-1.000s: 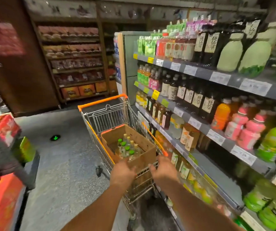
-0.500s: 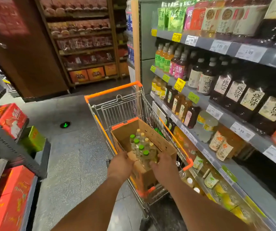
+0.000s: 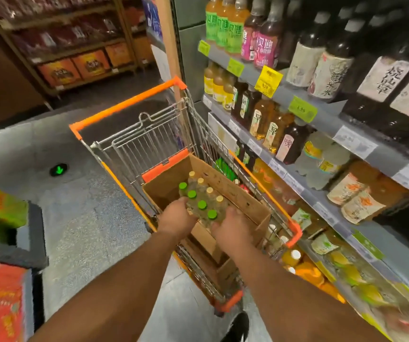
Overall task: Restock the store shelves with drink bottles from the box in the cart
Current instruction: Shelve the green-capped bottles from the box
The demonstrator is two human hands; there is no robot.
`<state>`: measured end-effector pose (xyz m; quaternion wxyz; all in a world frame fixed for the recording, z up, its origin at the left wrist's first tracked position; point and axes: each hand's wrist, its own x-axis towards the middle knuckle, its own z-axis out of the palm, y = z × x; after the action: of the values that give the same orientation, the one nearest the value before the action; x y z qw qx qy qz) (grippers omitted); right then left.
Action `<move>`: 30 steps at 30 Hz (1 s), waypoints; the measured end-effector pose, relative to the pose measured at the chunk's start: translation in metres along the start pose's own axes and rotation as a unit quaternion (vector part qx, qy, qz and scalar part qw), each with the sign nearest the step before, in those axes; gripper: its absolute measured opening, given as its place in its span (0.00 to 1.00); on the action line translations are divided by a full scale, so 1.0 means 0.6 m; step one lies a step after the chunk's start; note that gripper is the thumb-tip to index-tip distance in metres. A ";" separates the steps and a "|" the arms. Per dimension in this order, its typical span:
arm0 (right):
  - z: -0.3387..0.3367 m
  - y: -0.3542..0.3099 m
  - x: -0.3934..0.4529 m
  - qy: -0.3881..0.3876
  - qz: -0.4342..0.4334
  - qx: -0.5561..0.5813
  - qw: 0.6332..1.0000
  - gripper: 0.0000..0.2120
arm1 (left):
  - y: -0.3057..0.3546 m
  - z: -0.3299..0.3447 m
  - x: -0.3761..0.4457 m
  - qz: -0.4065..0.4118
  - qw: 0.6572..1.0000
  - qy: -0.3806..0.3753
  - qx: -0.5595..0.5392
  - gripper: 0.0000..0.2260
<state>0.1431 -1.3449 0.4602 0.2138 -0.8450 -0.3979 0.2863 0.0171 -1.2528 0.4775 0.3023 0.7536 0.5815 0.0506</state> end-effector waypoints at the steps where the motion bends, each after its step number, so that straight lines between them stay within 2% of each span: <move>1: 0.012 0.002 0.019 -0.006 0.007 -0.002 1.000 0.27 | 0.000 0.010 0.022 -0.006 1.000 -0.012 -0.006 0.20; 6: 0.076 0.014 0.109 -0.015 0.063 -0.012 0.998 0.29 | -0.018 0.069 0.131 -0.008 0.999 -0.039 0.002 0.19; 10: 0.140 0.033 0.157 -0.018 0.124 0.004 0.992 0.35 | -0.054 0.118 0.214 -0.027 0.995 -0.097 0.027 0.21; 12: 0.176 0.040 0.184 -0.016 0.149 0.020 0.989 0.35 | -0.073 0.142 0.252 -0.034 0.991 -0.119 0.057 0.22; 14: 0.211 0.051 0.215 -0.010 0.185 0.035 0.982 0.32 | -0.092 0.171 0.289 -0.011 0.983 -0.149 0.110 0.19; 17: 0.270 0.072 0.257 -0.012 0.227 0.053 0.972 0.36 | -0.126 0.215 0.338 0.012 0.965 -0.192 0.181 0.20; 22: 0.355 0.103 0.299 0.017 0.303 0.115 0.946 0.35 | -0.177 0.285 0.389 0.019 0.951 -0.230 0.204 0.18; 28: 0.407 0.117 0.332 0.108 0.318 0.127 0.933 0.36 | -0.181 0.334 0.418 0.032 0.962 -0.213 0.167 0.16; 30: 0.416 0.118 0.337 0.127 0.321 0.117 0.931 0.32 | -0.177 0.343 0.419 -0.001 0.970 -0.212 0.118 0.22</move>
<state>0.1237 -1.1928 0.1690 0.2570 -0.9258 -0.0387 0.2746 0.0955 -1.0912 0.1867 0.3280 0.7767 0.5069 -0.1796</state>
